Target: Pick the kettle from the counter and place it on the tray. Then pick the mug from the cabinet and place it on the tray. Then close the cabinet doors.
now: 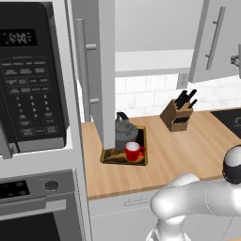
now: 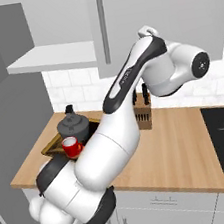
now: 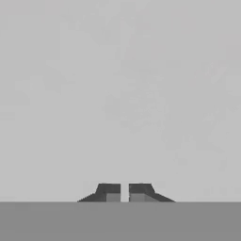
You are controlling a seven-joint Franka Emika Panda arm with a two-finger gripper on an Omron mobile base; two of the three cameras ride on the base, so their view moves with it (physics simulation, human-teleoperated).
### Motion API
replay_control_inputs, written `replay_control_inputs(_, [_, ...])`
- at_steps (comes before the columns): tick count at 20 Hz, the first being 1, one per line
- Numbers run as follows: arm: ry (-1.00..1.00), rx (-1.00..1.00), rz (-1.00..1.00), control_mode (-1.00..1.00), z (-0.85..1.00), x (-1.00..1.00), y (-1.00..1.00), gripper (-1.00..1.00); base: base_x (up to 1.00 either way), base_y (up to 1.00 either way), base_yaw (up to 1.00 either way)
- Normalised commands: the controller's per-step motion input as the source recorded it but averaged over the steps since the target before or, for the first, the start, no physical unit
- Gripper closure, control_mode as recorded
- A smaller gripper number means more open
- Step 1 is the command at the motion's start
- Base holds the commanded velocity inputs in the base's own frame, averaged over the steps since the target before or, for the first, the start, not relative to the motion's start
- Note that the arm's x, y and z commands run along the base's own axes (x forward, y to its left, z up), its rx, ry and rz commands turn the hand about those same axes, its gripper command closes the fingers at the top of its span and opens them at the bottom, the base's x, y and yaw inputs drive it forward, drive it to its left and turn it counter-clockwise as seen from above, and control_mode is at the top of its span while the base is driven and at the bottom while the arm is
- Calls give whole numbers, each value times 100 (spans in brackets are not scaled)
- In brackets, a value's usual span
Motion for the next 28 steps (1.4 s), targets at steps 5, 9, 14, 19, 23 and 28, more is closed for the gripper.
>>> replay_control_inputs(5, [-2,0,-2,-100,0,59,77,100,0,0,0])
replay_control_inputs(9, [-2,0,-3,-100,0,62,71,100,0,0,0])
replay_control_inputs(14, [-4,0,-5,-100,-8,77,76,100,0,0,0])
replay_control_inputs(19, [-3,0,-6,-100,-2,85,47,100,0,0,0])
replay_control_inputs(23, [-1,0,-9,-100,-9,95,46,100,0,0,0])
replay_control_inputs(28, [0,0,-10,-100,-17,100,46,100,0,0,0])
